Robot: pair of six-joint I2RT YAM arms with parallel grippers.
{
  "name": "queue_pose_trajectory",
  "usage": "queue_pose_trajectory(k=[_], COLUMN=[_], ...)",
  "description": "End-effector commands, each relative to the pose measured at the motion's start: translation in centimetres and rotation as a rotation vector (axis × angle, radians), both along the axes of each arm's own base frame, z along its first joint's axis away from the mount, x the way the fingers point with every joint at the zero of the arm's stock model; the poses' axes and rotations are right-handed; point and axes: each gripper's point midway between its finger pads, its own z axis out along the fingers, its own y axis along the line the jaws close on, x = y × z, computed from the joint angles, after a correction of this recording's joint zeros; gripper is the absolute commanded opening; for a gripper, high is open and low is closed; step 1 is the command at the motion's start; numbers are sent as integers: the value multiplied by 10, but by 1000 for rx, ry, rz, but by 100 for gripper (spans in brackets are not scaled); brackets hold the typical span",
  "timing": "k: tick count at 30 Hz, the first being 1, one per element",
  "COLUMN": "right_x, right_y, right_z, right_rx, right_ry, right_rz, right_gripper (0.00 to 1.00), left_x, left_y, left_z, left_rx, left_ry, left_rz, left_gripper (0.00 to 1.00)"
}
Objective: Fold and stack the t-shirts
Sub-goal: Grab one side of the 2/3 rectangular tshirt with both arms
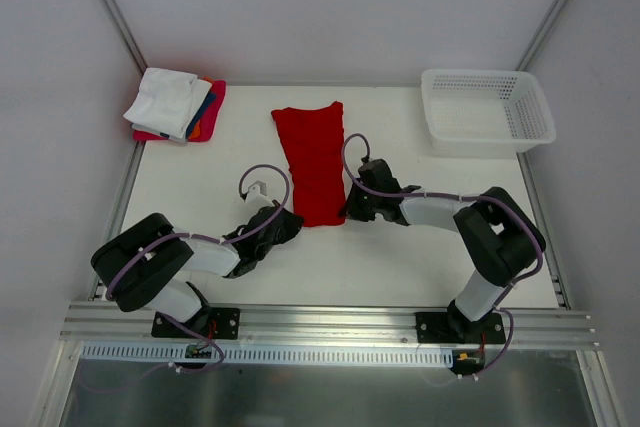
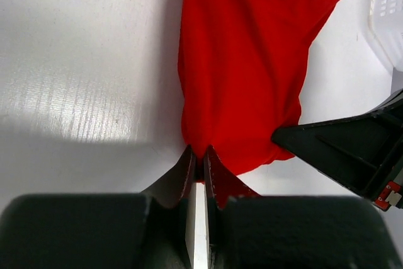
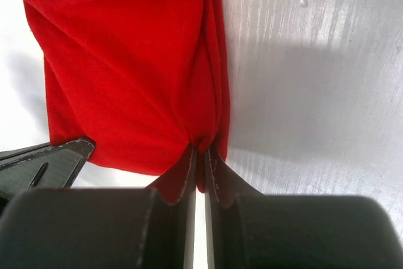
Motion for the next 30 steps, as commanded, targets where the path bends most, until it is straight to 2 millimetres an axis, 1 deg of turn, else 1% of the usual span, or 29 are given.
queue_pose_trajectory(k=[1,3,4,6,7,8,9,10,11,13,14,15,16,17,18,19,20,21,22,27,29,30], right_x=[-13,-20,-20,-29,-34,-40,-41,-51,-58,-68,-73,-75,-84,-89,-91,-98,-99,-101,-104,-109,-113,-114], right_y=[-6,-9,-10,-12,-11,-13,-13,-16,-20,-23,-25,-26,-24,-26,-28,-25,-29,-29,-28,-33,-35,-32], right_z=[-6,-8,-2,0,8,10,14,19,19,22,31,34,38,45,48,53,60,66,71,111,118,125], right_rx=[-21,-35,-29,-49,-44,-54,-54,-60,-74,-93,-89,-95,-97,-95,-104,-104,-108,-105,-100,-97,-107,-100], right_ry=[16,24,12,11,-4,-1,-18,-22,-15,-28,-42,-53,-59,-66,-79,-85,-100,-110,-117,-187,-194,-210], right_rz=[8,11,6,16,25,28,20,30,33,25,23,11,29,29,21,30,20,18,20,3,10,12], right_gripper=[1,1,1,0,0,0,0,0,0,0,0,0,0,0,0,0,0,1,0,0,1,0], left_x=[-2,-4,-8,-13,-18,-24,-28,-33,-43,-53,-58,-68,-71,-78,-84,-86,-89,-94,-96,-103,-107,-108], left_y=[-3,-5,-7,-11,-11,-15,-16,-13,-17,-17,-13,-17,-19,-16,-19,-21,-22,-23,-23,-26,-27,-29], left_z=[1,2,1,7,6,13,16,20,21,26,30,34,39,44,50,58,69,74,84,112,119,126], left_rx=[26,26,19,-3,-3,-16,-18,-14,-10,-13,-3,-4,-12,-6,-2,-9,-27,-20,-40,-71,-79,-88], left_ry=[-3,-3,6,1,13,1,0,-4,0,3,-3,-5,-6,-6,-23,-33,-52,-63,-82,-127,-135,-142], left_rz=[-29,-47,-67,-92,-104,-124,-136,-132,-156,-160,-153,-177,-176,-182,-194,-195,-200,-209,-210,-223,-235,-238], left_gripper=[0,0,0,0,0,0,0,0,0,0,0,0,0,0,0,0,0,0,0,0,0,0])
